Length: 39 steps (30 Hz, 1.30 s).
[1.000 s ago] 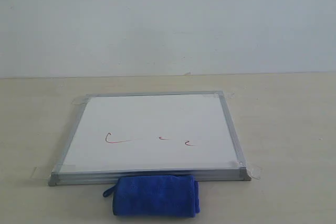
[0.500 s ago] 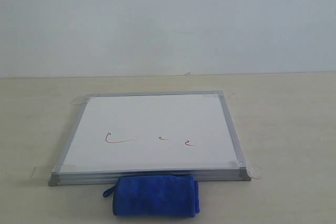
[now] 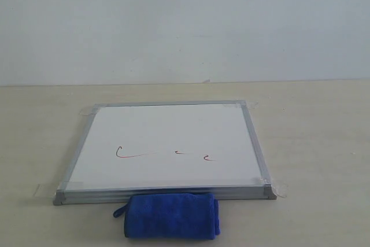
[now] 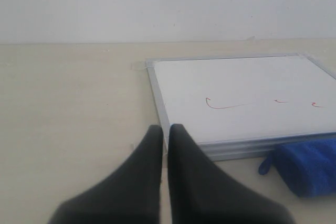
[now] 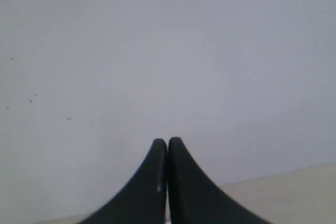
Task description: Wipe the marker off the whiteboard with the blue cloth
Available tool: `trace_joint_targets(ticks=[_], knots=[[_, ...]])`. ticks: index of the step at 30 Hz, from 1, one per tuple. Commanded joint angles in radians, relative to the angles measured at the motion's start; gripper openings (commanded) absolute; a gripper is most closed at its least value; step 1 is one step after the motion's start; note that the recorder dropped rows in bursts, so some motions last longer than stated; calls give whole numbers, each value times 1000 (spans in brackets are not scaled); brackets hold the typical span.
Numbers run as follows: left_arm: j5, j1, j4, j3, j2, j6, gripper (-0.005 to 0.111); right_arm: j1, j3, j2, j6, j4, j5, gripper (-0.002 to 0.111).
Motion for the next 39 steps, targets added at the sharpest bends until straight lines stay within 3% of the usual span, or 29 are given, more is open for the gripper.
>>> trace_joint_targets(ticks=[1,7,15,22,26,31,35,39], knots=[[-8,-4,-6,3,-3,2,4,-2,-9,-1,-2,24,-61,0],[-8,-4,-6,3,-3,2,4,-2,-30,-1,-37,24,-72,0],[-8,-4,-6,3,-3,2,4,-1,-282,239,-377,45,97,0],[-8,-4,-6,3,-3,2,4,-1,-450,619,-1064,538,566,0],[-8,-4,-6,3,-3,2,4,12,-451,819,-1327,715,775,15],[-8,-4,-6,3,-3,2,4,196,-451,1024,-1374,654,764,48],[-8,-4,-6,3,-3,2,4,374,-451,1170,-1380,574,662,50],[-8,-4,-6,3,-3,2,4,524,-451,1307,-1416,485,446,50]])
